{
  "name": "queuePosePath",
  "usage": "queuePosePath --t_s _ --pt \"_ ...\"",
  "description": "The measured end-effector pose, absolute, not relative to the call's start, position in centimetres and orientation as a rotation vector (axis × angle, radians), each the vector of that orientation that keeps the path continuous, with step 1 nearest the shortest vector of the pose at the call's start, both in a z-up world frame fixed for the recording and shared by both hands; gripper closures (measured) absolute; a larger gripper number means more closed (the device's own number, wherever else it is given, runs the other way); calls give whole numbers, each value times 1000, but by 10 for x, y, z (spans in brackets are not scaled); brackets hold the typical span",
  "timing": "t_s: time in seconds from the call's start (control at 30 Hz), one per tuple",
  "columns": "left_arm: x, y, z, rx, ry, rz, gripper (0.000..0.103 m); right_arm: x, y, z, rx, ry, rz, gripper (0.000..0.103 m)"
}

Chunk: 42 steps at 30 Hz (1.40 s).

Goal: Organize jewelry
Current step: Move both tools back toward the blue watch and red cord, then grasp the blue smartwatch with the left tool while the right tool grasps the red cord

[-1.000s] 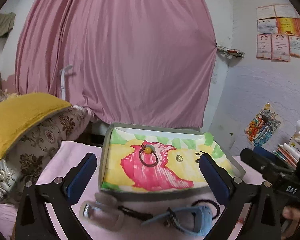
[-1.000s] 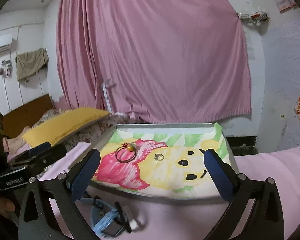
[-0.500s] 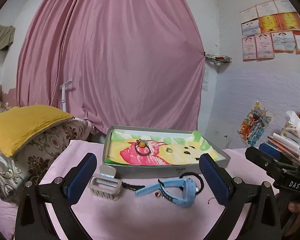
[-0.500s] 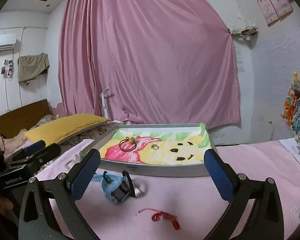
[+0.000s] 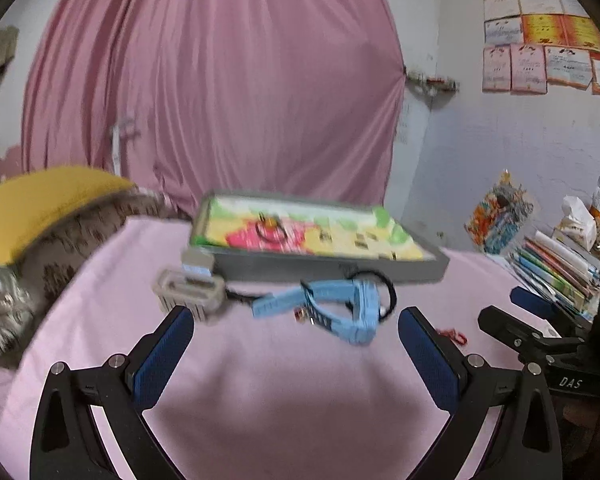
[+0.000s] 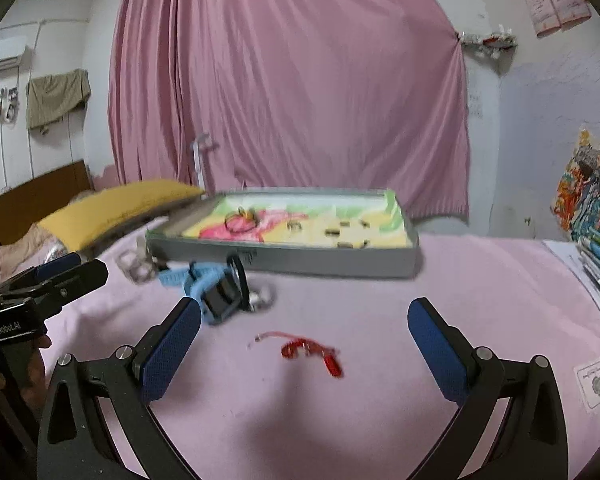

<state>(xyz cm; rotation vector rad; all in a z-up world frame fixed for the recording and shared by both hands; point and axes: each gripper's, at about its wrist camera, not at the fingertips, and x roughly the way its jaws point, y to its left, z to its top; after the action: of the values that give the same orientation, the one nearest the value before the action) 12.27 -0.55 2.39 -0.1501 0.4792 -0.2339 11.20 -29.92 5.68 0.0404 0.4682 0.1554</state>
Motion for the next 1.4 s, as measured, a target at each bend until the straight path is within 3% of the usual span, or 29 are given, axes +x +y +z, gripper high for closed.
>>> queuePosePath --t_s 0.13,0.23,0.3,0.37,0.6,0.67,1.03,1.27,1.4 --pt "135 -9 16 -177 567 -269 0 123 -306 49 63 564 171 1" --pt "145 -11 11 -199 627 -299 7 133 -309 44 71 627 176 3" --pt "154 -15 7 -207 677 -322 12 138 -306 41 67 663 183 9" --pt "159 -20 4 -210 709 -341 17 145 -305 36 57 707 201 22" --pt "177 -43 1 -183 779 -401 29 165 -295 23 1 832 261 41" --pt "183 -49 1 -172 794 -416 34 168 -293 21 -20 852 274 51" --pt "206 -67 -1 -159 843 -452 42 176 -291 20 -66 873 312 65" --pt "211 -71 -1 -148 852 -433 61 176 -288 20 -77 869 326 79" --pt "211 -74 -1 -132 855 -436 65 176 -291 19 -61 869 326 85"
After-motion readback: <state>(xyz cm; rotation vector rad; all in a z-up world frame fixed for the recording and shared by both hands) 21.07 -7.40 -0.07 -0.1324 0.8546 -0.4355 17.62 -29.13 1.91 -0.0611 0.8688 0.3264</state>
